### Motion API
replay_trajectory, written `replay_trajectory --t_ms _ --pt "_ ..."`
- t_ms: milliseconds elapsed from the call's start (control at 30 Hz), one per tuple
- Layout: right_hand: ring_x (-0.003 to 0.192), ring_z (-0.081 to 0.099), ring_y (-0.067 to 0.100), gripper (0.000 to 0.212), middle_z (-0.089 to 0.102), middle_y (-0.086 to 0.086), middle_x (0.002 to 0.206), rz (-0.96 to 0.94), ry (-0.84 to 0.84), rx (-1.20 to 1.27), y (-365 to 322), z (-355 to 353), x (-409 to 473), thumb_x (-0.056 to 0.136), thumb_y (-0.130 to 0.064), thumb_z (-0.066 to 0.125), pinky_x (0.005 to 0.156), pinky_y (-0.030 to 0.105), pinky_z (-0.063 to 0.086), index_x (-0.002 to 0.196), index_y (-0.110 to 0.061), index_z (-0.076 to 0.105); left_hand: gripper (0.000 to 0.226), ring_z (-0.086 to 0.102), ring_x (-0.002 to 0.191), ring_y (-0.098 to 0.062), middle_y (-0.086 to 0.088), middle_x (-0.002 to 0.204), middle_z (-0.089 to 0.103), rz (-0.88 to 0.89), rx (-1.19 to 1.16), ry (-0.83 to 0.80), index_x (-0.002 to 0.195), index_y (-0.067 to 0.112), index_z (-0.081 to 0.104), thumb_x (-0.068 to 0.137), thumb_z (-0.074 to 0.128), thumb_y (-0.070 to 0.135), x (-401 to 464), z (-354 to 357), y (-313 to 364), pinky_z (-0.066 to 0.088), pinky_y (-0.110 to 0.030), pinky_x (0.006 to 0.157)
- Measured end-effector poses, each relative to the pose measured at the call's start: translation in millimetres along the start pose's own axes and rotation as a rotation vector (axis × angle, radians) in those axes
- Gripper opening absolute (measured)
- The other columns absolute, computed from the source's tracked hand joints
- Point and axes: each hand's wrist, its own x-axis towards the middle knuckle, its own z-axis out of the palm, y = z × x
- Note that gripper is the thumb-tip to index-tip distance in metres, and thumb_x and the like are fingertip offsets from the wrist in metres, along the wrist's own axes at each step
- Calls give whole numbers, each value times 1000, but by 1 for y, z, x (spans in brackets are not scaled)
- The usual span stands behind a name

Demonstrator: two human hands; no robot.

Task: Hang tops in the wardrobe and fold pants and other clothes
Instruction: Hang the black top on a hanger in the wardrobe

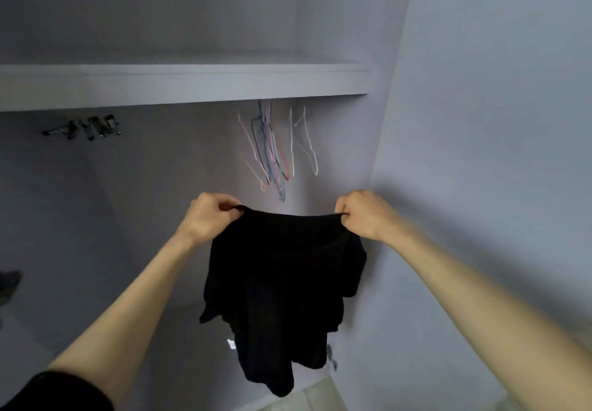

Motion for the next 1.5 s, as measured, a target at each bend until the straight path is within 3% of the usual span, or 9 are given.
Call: replay_trajectory --t_ms 267,400,667,733,800,833,933,1133,1500 --pt "124 50 26 45 54 7 134 -24 -70 151 24 23 129 94 -34 50 101 34 40 136 -18 44 17 60 89 -7 -1 96 72 -51 115 42 97 13 74 83 65 10 60 15 5 35 -7 78" --pt "123 48 32 47 48 20 135 109 3 361 34 29 197 96 -28 50 97 32 38 132 1 43 18 59 85 -4 2 93 71 -74 94 95 96 13 75 82 64 7 84 20 3 37 -8 76" --pt "123 48 37 49 48 24 134 369 35 588 36 57 284 93 -17 55 95 34 39 131 6 35 20 58 80 -4 10 82 64 -104 120 174 92 12 75 80 63 2 114 4 -10 32 8 64" --pt "108 61 32 38 62 24 117 407 32 694 35 62 296 91 -7 53 89 33 47 125 6 44 20 59 79 -5 8 83 65 -117 115 171 92 11 75 80 63 1 119 4 -13 32 7 64" --pt "65 71 17 25 70 17 79 429 53 842 29 68 302 89 3 44 59 24 56 112 5 55 22 59 78 -6 5 84 67 -140 92 167 92 11 75 79 62 -1 122 4 -21 34 6 63" --pt "61 70 18 24 67 16 75 416 92 859 25 73 307 88 5 42 53 24 54 105 4 59 22 60 77 -6 5 83 67 -154 84 156 92 11 74 79 62 -2 125 4 -26 35 5 63" --pt "84 64 30 21 62 17 87 338 158 861 6 82 311 84 6 44 67 32 46 94 6 63 21 60 74 -4 5 81 67 -169 66 109 92 10 74 80 62 -2 127 6 -36 38 3 64" --pt "58 49 23 20 53 16 68 203 63 989 -58 88 304 81 5 41 56 32 41 80 -4 59 22 57 67 7 6 79 66 -187 1 129 89 10 74 79 62 -6 125 -5 -54 38 3 63" --pt "47 45 14 26 53 5 66 44 -299 1162 -145 90 294 93 2 38 42 22 40 107 -18 48 26 61 80 -16 -1 88 66 -263 -9 149 98 2 72 80 57 -12 95 -44 -90 45 -10 72"
